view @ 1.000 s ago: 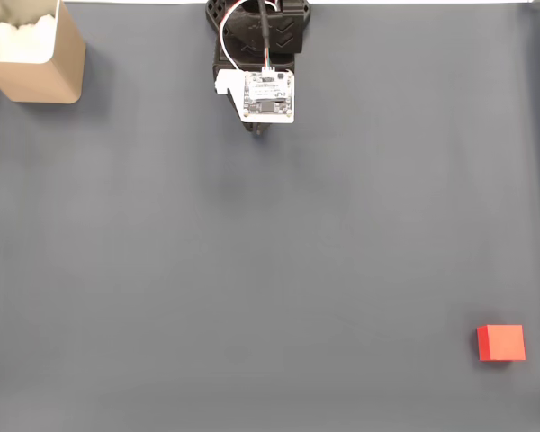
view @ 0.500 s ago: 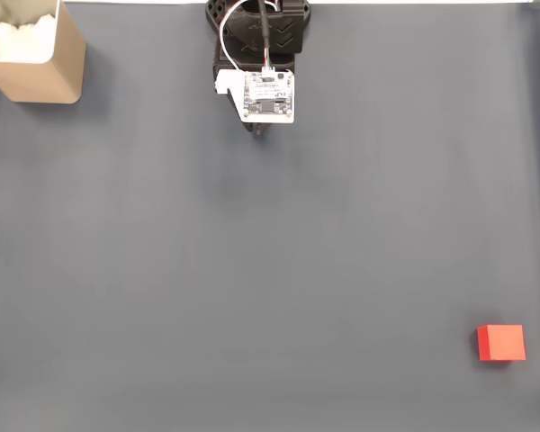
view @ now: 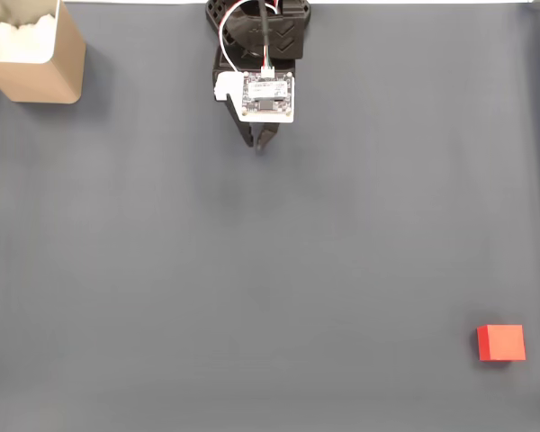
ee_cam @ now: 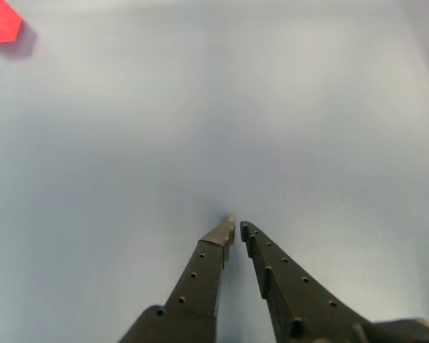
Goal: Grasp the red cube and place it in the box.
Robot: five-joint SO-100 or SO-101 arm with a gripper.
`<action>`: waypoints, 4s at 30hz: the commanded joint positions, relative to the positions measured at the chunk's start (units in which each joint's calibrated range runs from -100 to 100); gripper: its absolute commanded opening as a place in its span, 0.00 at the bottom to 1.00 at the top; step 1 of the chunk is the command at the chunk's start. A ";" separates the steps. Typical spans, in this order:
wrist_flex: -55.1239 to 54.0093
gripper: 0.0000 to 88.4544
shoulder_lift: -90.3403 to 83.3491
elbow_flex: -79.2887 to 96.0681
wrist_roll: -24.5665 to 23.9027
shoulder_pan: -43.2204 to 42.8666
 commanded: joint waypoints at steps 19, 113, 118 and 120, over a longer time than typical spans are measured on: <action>-9.48 0.00 22.52 -26.38 -2.34 -5.88; -25.79 0.40 139.42 -134.32 -0.59 -27.40; -26.61 0.40 142.02 -138.06 -0.73 -27.18; -26.86 0.40 142.80 -139.25 -0.88 -27.11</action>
